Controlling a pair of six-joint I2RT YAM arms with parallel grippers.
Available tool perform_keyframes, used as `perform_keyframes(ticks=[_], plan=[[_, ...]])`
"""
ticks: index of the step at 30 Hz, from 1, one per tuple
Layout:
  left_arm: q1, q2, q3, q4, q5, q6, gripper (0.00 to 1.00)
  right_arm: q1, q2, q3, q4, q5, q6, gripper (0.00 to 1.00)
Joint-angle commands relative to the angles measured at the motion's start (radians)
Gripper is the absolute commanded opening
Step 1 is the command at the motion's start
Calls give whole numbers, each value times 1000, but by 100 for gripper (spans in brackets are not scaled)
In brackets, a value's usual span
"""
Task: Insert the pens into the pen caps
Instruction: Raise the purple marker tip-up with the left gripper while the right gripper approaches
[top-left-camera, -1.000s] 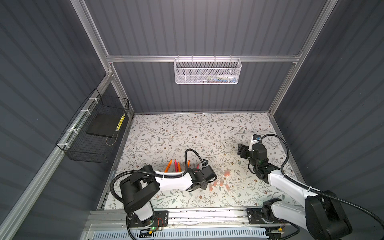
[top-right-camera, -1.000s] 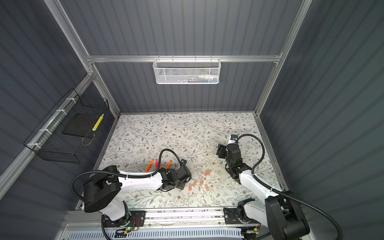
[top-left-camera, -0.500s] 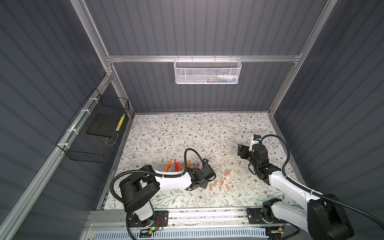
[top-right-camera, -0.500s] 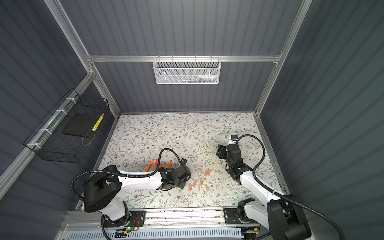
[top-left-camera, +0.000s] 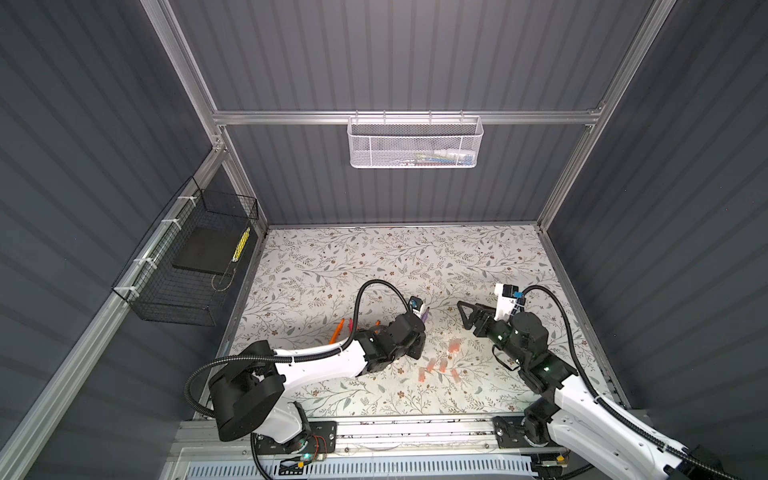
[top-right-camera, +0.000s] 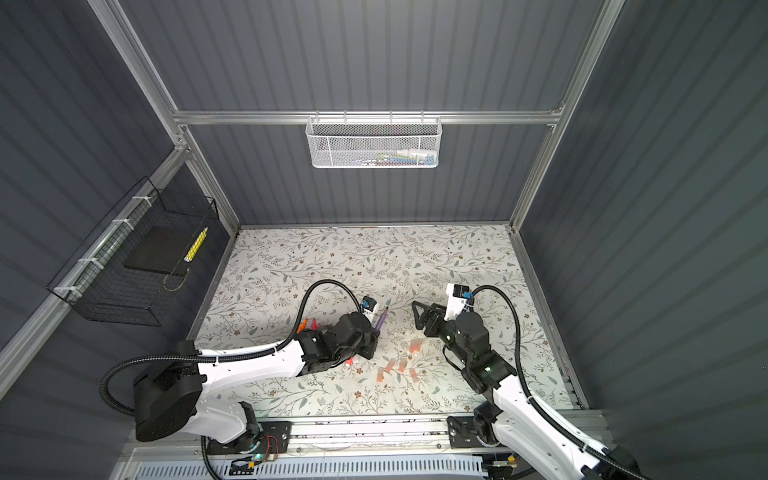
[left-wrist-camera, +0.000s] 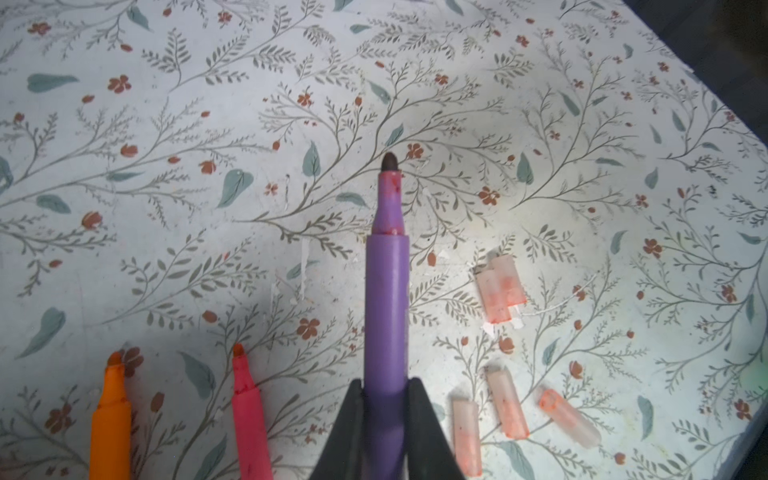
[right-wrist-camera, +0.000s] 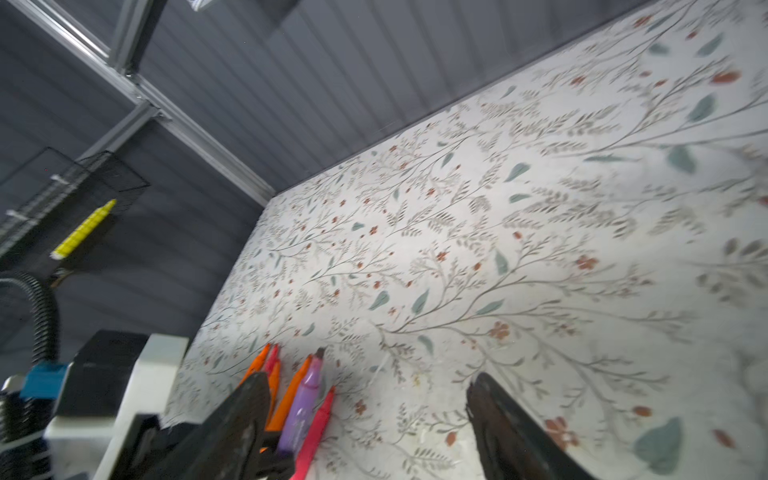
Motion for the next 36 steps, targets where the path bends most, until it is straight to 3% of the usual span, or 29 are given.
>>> perform_keyframes(ticks=[1, 10, 18, 28, 36], plan=[[7, 3, 9, 76, 23, 63, 0, 22, -6, -27, 139, -96, 105, 75], [7, -63, -64, 235, 136, 110, 0, 146, 74, -44, 268, -4, 177, 64], [7, -97, -110, 278, 210, 106, 0, 192, 207, -23, 351, 24, 198, 53], [7, -115, -117, 270, 224, 111, 0, 219, 295, 18, 375, 29, 205, 32], [7, -123, -118, 262, 228, 108, 0, 227, 321, 33, 362, 26, 210, 22]])
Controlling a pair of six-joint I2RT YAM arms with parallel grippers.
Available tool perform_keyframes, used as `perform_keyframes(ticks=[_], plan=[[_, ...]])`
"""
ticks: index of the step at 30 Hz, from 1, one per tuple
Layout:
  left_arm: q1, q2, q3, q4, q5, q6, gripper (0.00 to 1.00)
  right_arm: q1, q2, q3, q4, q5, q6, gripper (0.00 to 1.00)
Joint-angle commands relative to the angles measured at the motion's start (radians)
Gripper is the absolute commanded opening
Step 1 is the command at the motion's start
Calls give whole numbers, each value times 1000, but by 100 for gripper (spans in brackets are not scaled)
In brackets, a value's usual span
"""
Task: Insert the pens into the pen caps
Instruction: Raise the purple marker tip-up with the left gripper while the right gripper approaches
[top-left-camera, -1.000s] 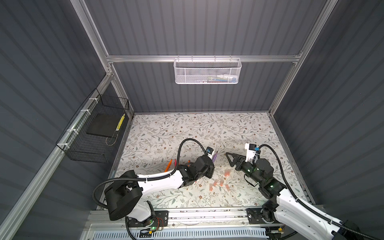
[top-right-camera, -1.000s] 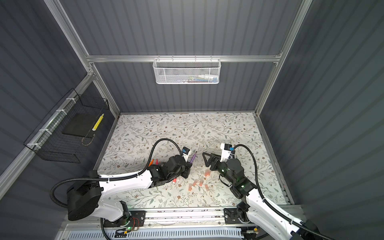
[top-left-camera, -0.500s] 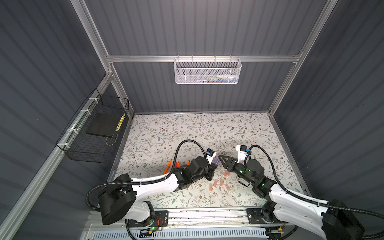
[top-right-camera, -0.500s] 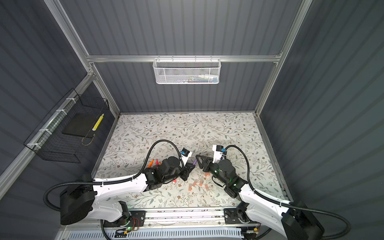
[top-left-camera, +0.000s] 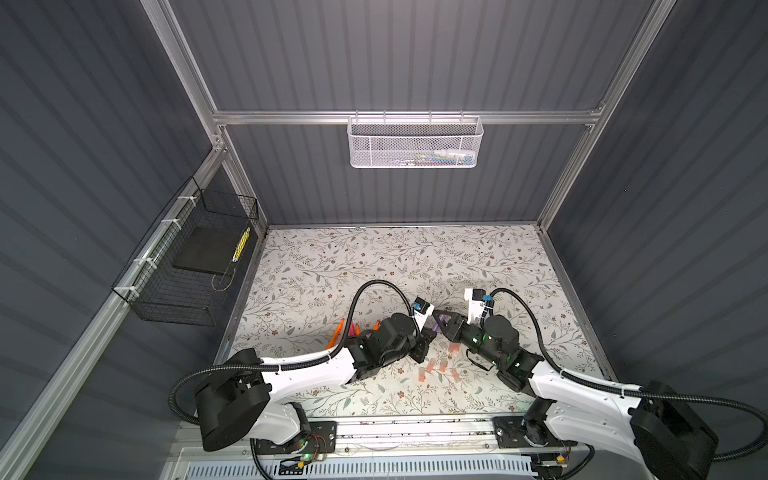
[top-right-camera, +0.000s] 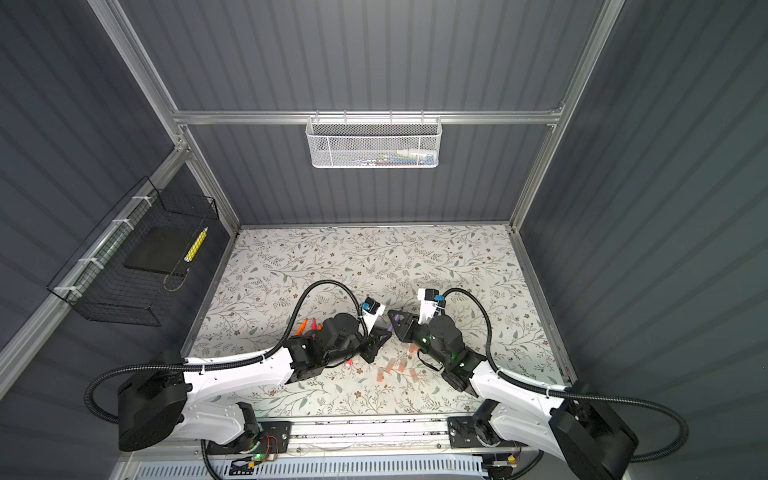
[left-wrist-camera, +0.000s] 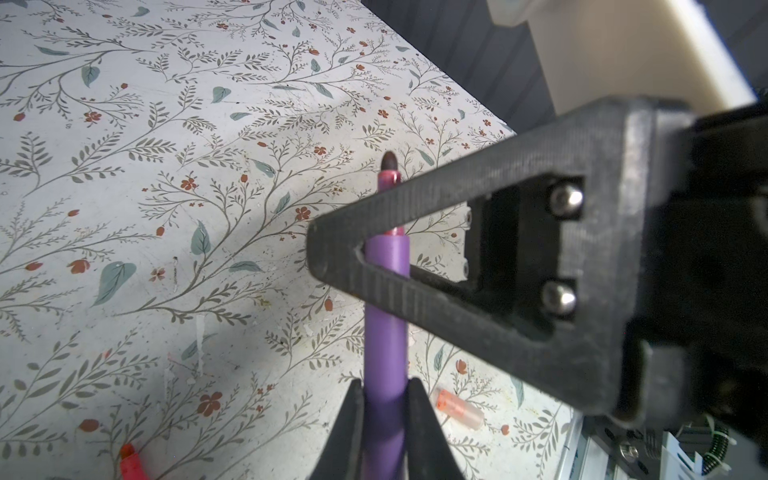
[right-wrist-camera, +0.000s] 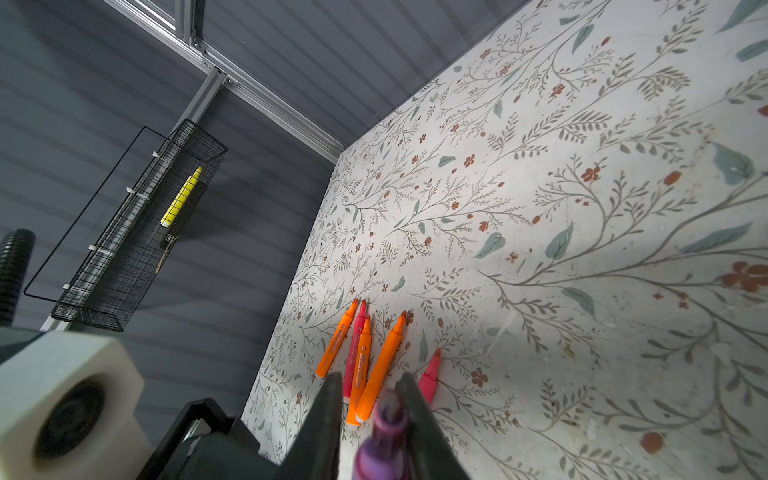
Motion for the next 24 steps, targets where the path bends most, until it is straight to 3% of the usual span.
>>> perform_keyframes(ticks=[1, 3, 7, 12, 24], plan=[[6, -36, -18, 11, 14, 16, 0, 7, 4, 23, 22, 8, 0, 20], [6, -42, -26, 16, 13, 16, 3, 8, 2, 17, 29, 12, 0, 14], [6, -42, -40, 36, 7, 14, 25, 19, -7, 7, 39, 22, 0, 5], [6, -34, -39, 35, 4, 5, 43, 58, -22, 11, 36, 43, -3, 2], [6, -12, -47, 75, 10, 4, 48, 133, -6, 28, 61, 110, -21, 1]])
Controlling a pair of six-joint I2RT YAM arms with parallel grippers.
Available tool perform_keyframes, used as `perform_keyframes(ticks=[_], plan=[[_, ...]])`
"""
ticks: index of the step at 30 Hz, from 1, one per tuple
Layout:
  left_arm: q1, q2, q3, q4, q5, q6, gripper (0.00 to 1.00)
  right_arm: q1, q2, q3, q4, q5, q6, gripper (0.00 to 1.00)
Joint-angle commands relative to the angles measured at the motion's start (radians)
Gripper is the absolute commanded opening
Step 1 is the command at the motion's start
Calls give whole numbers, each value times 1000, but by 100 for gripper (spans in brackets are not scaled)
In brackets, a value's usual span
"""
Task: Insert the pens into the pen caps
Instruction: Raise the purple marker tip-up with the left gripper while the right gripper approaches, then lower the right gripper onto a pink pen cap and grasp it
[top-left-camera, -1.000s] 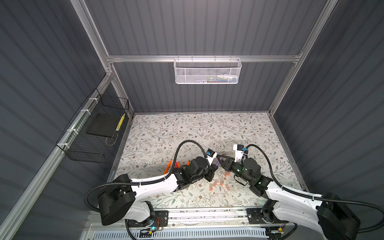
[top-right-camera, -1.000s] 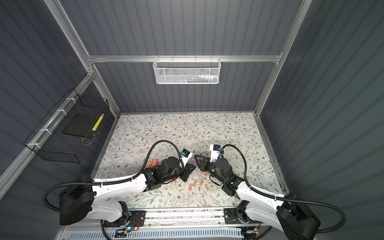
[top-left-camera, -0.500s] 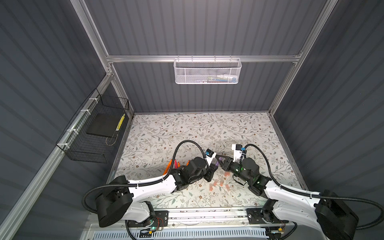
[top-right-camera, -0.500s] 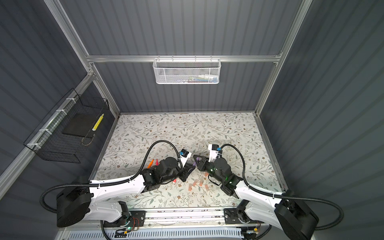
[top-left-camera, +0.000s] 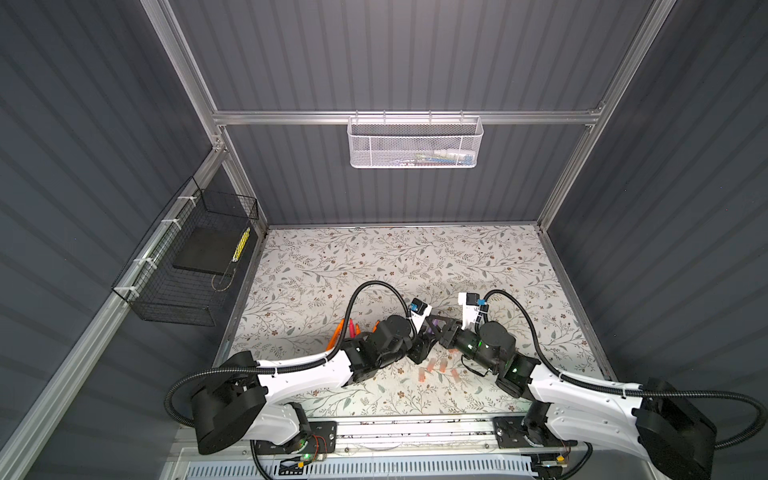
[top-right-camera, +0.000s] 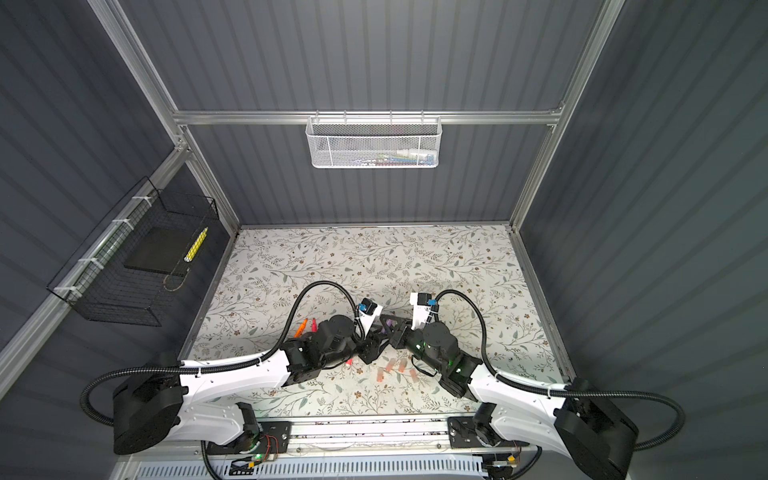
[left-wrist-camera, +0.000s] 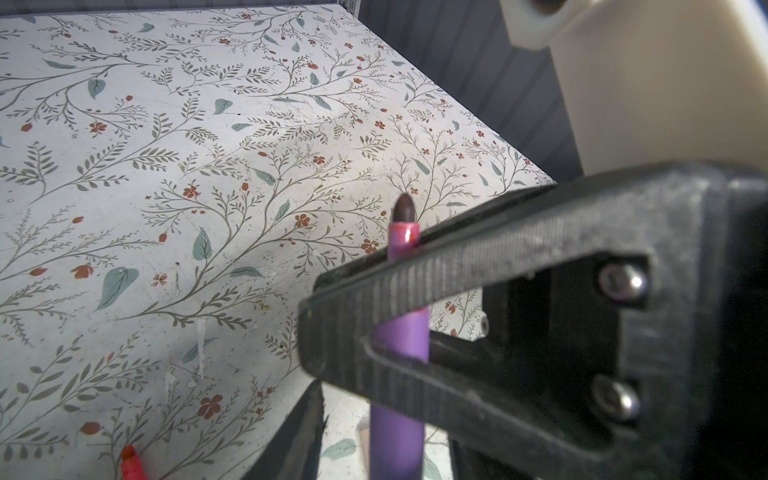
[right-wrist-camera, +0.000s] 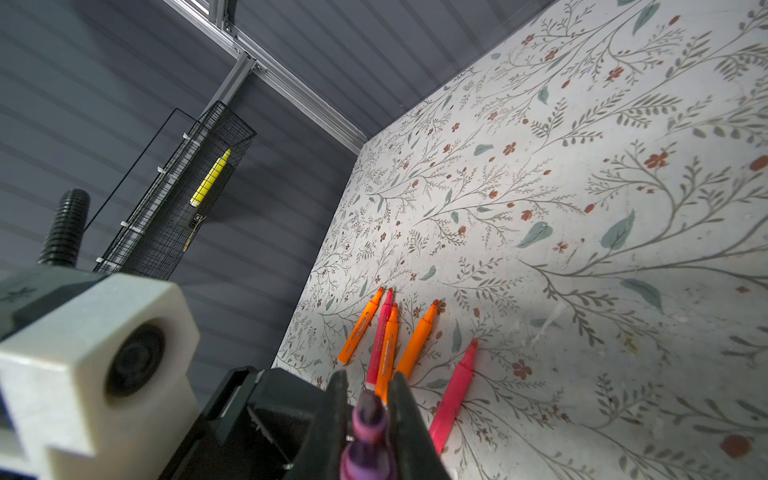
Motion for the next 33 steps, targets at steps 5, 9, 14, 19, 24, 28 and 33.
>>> perform_keyframes(ticks=[5, 9, 14, 19, 24, 28, 33], plan=[[6, 17, -14, 38, 8, 7, 40, 23, 11, 15, 61, 45, -14, 0], [6, 13, -22, 49, 5, 9, 32, 29, 16, 7, 87, 52, -10, 0], [6, -1, -26, 52, 3, 3, 17, 34, 27, 21, 63, 59, -9, 2], [7, -29, -53, 59, -23, -1, 0, 34, 33, 5, 80, 80, -8, 26], [12, -73, -98, 56, -196, -59, 0, 34, -10, 6, 6, 102, -30, 54], [25, -96, -116, -28, -327, -125, 0, 34, -105, 43, -251, 149, -60, 68], [30, -148, -178, -6, -307, -145, 0, 34, -253, 51, -582, 314, -26, 79]])
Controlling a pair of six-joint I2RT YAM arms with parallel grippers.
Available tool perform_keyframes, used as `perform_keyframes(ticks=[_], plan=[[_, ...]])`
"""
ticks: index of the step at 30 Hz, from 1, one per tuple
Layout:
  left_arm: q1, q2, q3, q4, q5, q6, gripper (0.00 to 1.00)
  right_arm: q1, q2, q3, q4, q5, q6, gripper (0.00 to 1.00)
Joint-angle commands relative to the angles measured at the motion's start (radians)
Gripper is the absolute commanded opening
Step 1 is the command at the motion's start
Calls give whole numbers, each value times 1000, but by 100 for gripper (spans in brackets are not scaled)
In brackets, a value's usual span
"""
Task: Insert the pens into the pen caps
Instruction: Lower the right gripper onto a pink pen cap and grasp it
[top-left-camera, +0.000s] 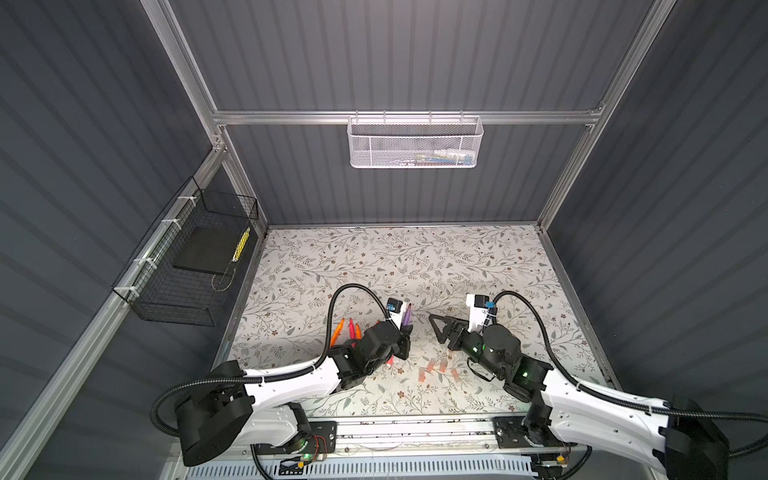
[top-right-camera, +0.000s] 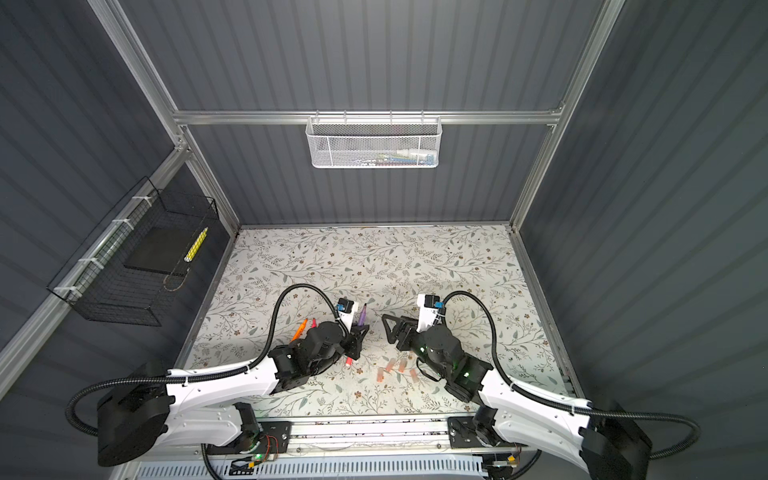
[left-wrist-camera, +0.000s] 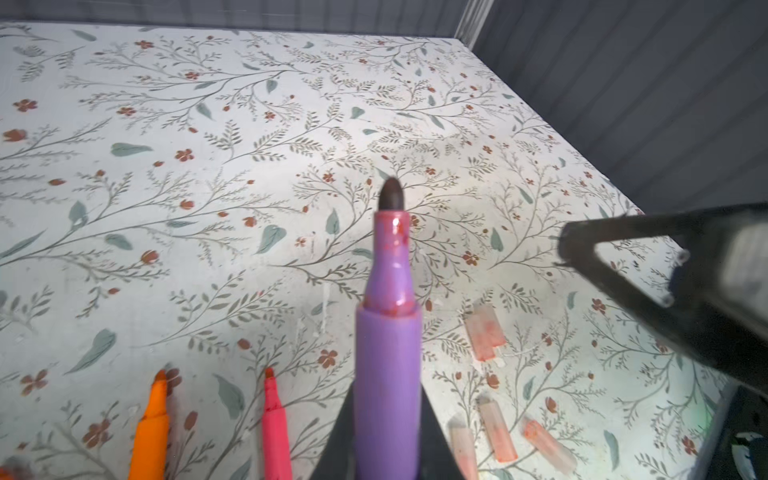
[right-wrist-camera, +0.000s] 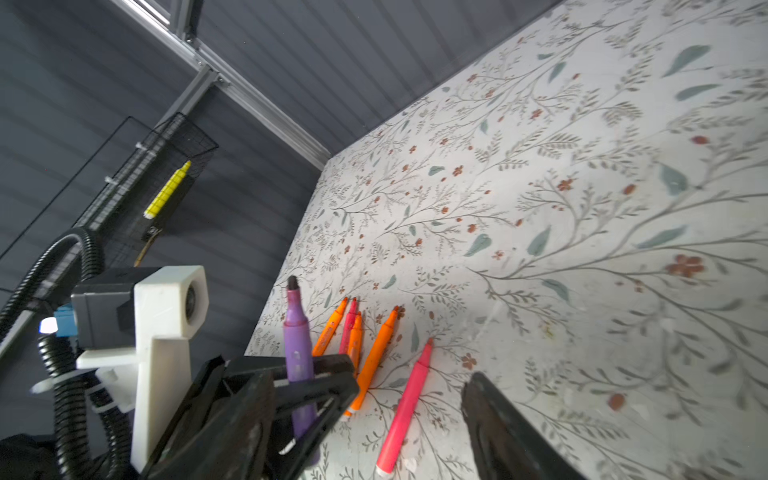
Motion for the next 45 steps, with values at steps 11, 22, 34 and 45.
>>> perform_keyframes(ticks=[11, 22, 34, 45], plan=[[40, -212, -97, -60, 31, 13, 0, 1, -446, -108, -639, 41, 133, 85], [42, -292, -169, 7, -14, -15, 0, 2, -177, -9, -722, 63, 125, 63], [42, -240, -184, 37, 79, -10, 0, 0, 70, 44, -631, 101, 98, 36], [42, -232, -199, 58, 96, -21, 0, -56, 332, 155, -579, 105, 38, 31]])
